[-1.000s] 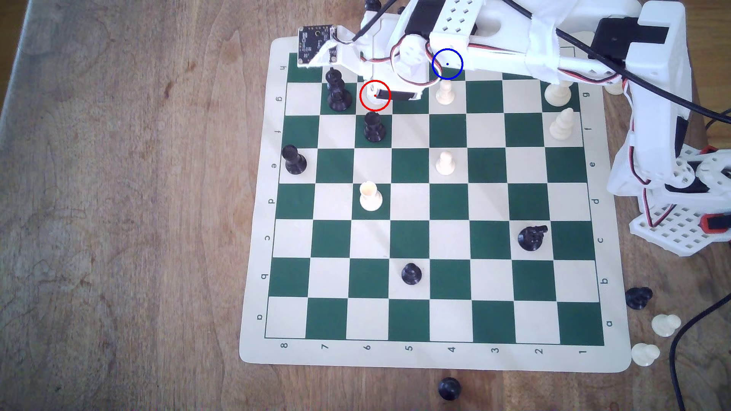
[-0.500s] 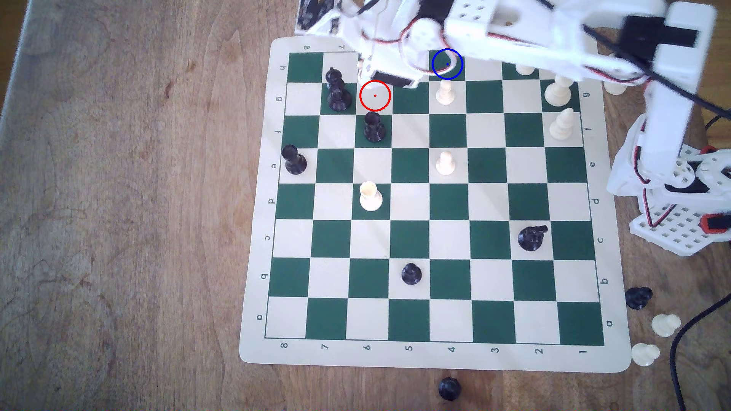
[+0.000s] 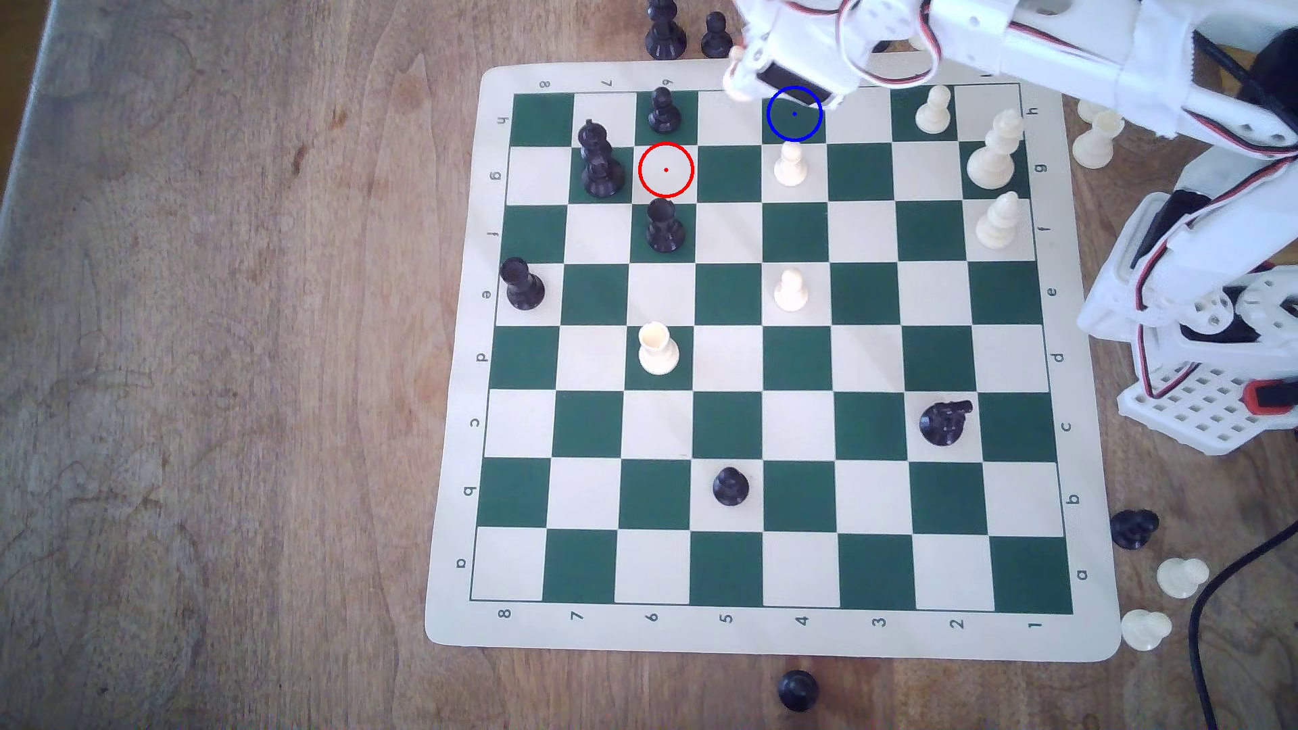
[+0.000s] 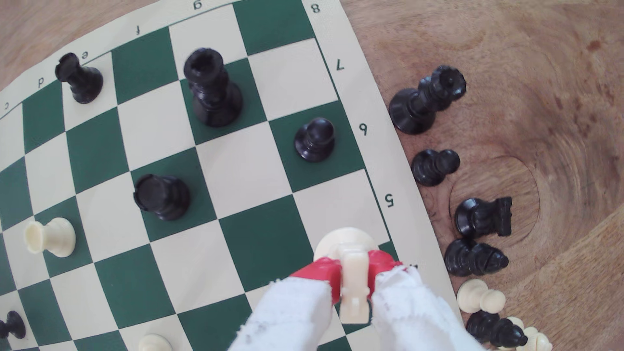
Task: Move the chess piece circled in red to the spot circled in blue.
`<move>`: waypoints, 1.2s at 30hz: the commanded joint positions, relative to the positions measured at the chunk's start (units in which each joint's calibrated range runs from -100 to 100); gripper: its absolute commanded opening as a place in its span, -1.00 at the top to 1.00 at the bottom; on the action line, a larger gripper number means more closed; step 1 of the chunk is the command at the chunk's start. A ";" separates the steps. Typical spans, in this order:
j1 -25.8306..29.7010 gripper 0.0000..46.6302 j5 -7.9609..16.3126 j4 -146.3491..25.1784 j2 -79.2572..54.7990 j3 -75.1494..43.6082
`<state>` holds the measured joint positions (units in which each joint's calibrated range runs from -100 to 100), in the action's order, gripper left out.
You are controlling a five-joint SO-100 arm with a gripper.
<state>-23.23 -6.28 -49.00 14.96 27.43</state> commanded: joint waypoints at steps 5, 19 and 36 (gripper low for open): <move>-3.87 0.99 2.49 5.92 5.08 3.49; -3.95 0.99 4.35 9.20 -2.90 5.75; -4.58 0.99 4.20 10.51 -9.27 5.03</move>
<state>-27.58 -2.08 -39.28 4.73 34.39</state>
